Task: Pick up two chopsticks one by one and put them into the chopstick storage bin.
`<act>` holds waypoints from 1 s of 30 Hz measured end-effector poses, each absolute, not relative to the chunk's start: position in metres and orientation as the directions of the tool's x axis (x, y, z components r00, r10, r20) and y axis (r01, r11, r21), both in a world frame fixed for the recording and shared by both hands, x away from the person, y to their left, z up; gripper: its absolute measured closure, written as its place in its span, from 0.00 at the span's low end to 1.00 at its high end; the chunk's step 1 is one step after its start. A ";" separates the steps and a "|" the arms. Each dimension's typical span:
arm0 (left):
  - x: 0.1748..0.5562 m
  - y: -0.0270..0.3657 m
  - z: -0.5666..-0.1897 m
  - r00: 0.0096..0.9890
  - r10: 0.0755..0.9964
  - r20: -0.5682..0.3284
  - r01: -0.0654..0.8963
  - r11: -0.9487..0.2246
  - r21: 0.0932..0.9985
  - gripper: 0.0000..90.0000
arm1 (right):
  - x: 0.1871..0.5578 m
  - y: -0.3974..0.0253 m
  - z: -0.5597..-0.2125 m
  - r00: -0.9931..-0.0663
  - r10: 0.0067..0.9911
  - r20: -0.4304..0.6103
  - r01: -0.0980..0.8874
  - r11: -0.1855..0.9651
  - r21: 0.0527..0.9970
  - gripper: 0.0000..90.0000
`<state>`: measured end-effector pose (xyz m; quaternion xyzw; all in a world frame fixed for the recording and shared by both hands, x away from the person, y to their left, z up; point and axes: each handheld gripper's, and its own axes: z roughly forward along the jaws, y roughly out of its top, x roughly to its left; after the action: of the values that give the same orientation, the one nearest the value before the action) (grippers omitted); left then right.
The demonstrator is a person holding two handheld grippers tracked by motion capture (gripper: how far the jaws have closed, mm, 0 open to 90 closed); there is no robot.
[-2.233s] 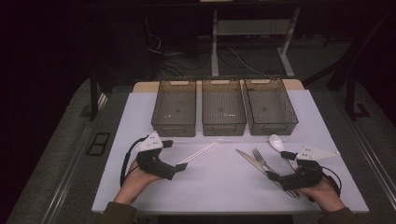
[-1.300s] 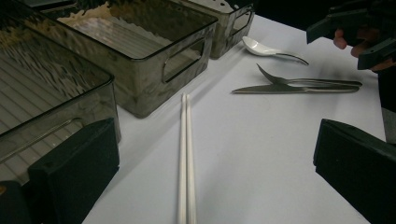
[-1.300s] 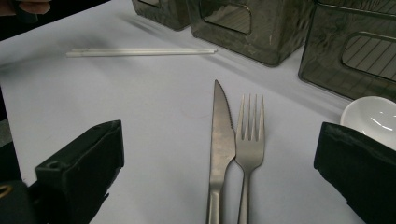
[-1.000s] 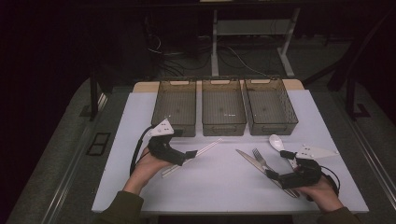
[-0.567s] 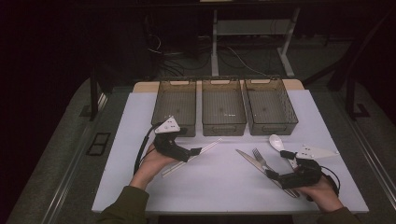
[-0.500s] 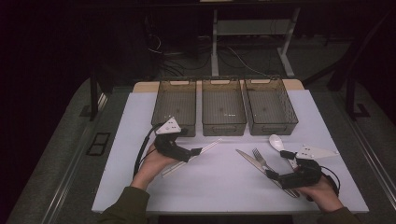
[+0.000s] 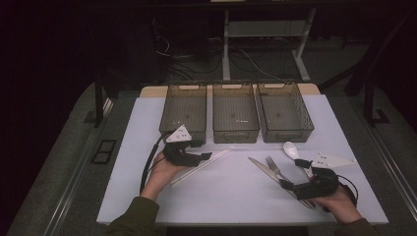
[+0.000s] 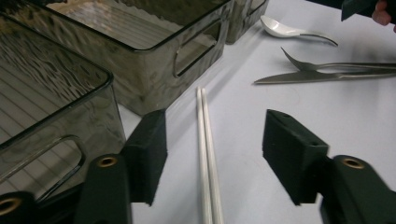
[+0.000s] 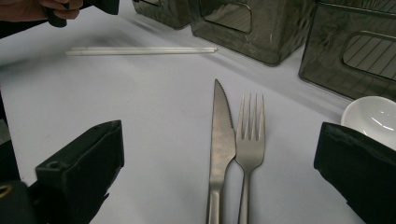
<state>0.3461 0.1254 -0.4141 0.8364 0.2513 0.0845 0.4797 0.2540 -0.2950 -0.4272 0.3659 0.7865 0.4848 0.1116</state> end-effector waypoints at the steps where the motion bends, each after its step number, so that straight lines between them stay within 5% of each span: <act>1: 0.346 0.125 -0.414 0.860 0.501 -0.098 0.340 -0.418 0.842 0.48 | 0.254 -0.295 -0.427 -0.707 0.684 0.180 0.468 0.262 0.844 0.02; 13: 0.349 0.124 -0.421 0.862 0.497 -0.103 0.381 -0.500 0.777 0.69 | 0.254 -0.295 -0.427 -0.708 0.683 0.180 0.469 0.264 0.843 0.02; 30: 0.352 0.121 -0.432 0.844 0.518 -0.140 0.453 -0.547 0.704 0.85 | 0.253 -0.295 -0.428 -0.706 0.685 0.178 0.470 0.265 0.842 0.02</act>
<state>0.3518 0.1207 -0.4315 0.8786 0.2761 0.0420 0.3874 0.2535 -0.2947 -0.4275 0.3667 0.7874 0.4828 0.1117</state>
